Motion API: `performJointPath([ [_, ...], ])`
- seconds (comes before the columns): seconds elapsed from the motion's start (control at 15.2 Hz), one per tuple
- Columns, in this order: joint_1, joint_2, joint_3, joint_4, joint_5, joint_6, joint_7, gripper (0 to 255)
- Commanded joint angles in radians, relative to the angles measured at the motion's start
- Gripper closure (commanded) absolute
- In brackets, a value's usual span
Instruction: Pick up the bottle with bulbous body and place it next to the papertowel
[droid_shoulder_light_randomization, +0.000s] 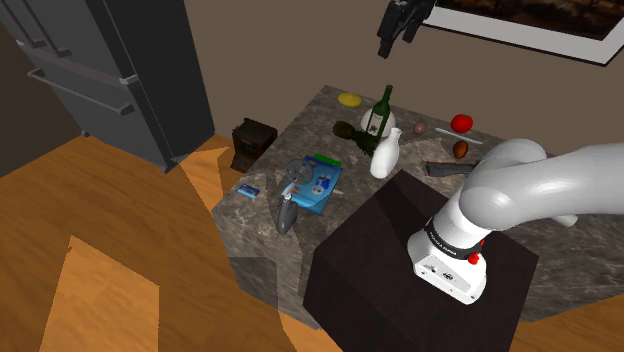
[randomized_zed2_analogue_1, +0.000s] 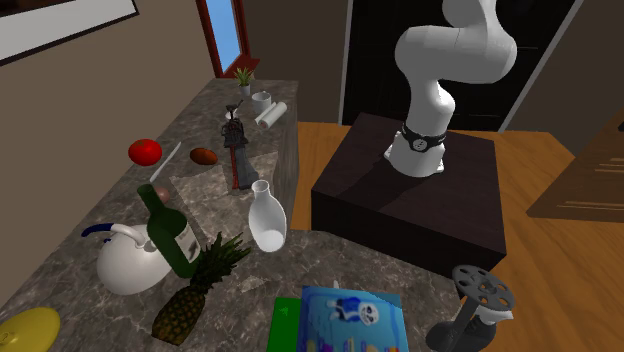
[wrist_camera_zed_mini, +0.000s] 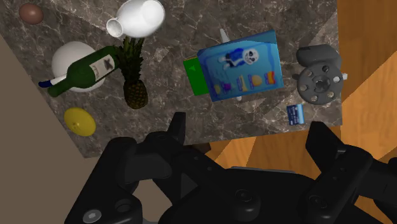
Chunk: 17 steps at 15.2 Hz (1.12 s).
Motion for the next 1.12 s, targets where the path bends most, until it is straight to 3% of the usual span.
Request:
performJointPath([
  [0.0, 0.0, 0.0, 0.0, 0.0, 0.0, 0.0, 0.0, 0],
  [0.53, -0.039, -0.037, -0.154, -0.22, -0.07, 0.2, -0.127, 0],
  [1.06, -0.095, 0.033, -0.329, -0.364, -0.151, 0.429, -0.263, 0],
])
